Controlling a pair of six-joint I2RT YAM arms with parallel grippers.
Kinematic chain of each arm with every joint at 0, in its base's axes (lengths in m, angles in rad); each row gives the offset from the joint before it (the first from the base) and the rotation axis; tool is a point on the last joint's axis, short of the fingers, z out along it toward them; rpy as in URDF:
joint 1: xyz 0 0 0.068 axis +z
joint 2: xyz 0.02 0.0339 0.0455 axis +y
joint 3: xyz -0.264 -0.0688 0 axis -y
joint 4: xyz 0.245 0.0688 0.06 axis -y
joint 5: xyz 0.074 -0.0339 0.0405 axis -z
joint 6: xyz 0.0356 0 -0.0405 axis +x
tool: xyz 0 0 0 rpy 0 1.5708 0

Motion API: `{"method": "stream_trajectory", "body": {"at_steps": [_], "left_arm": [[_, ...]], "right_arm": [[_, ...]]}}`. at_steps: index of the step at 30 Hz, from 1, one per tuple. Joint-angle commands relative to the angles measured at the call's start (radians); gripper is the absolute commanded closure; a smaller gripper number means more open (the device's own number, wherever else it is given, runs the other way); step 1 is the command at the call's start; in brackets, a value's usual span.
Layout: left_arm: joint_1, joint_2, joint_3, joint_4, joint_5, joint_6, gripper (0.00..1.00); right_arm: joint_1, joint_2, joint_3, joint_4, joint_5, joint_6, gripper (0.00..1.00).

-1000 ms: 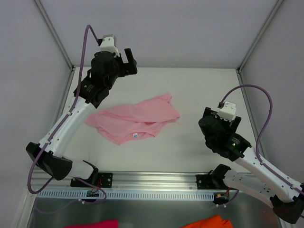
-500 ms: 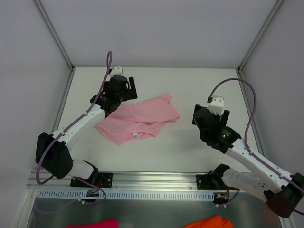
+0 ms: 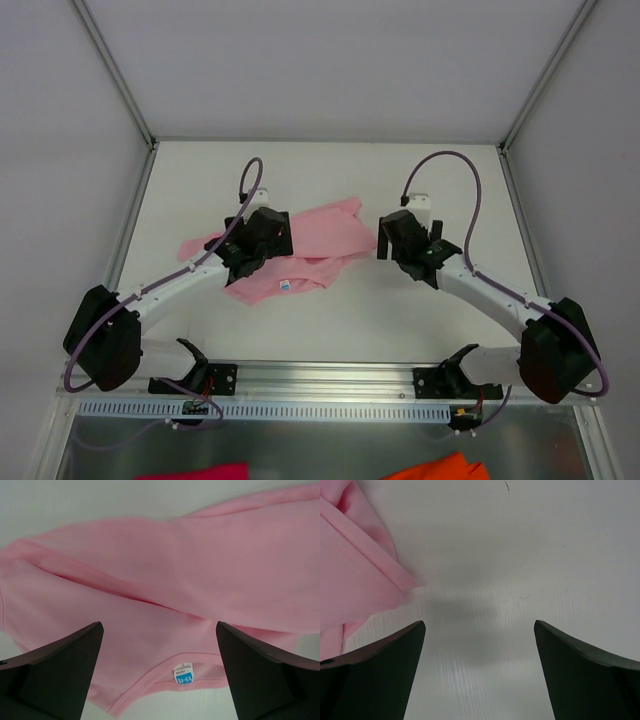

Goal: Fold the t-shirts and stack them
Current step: Flatten out the tshirt

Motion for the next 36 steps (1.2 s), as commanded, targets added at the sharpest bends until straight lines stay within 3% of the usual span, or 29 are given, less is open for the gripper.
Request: {"method": "stream_trajectory", "body": {"at_steps": [1, 8, 13, 25, 28, 31, 32, 34, 35, 36], "left_arm": [[-0.071, -0.044, -0.031, 0.051, -0.07, -0.044, 0.01], [-0.127, -0.032, -0.072, 0.051, -0.102, -0.078, 0.01], [-0.159, -0.083, -0.104, 0.069, -0.165, -0.092, 0.01], [-0.16, -0.159, -0.167, 0.133, -0.153, -0.055, 0.01], [-0.16, -0.173, -0.18, 0.14, -0.151, -0.054, 0.01], [-0.16, -0.189, -0.19, 0.146, -0.147, -0.052, 0.01], [-0.16, -0.193, -0.193, 0.147, -0.147, -0.054, 0.01], [-0.16, -0.194, -0.2, 0.153, -0.144, -0.052, 0.01], [-0.16, -0.193, -0.204, 0.16, -0.142, -0.051, 0.01], [-0.16, -0.19, -0.204, 0.167, -0.139, -0.051, 0.01]], "right_arm": [[-0.033, 0.061, 0.064, 0.09, -0.103, -0.017, 0.03], [-0.042, 0.169, 0.087, 0.16, -0.186, -0.028, 0.04], [-0.068, 0.216, 0.099, 0.218, -0.329, -0.034, 0.03], [-0.148, 0.366, 0.119, 0.369, -0.594, -0.029, 0.01], [-0.165, 0.422, 0.134, 0.398, -0.665, -0.015, 0.05], [-0.168, 0.474, 0.166, 0.395, -0.705, -0.006, 0.29], [-0.168, 0.483, 0.177, 0.389, -0.711, -0.005, 0.55], [-0.168, 0.495, 0.212, 0.355, -0.709, -0.008, 0.85], [-0.166, 0.497, 0.229, 0.334, -0.679, -0.011, 0.99], [-0.163, 0.492, 0.247, 0.308, -0.644, -0.024, 0.99]]}}
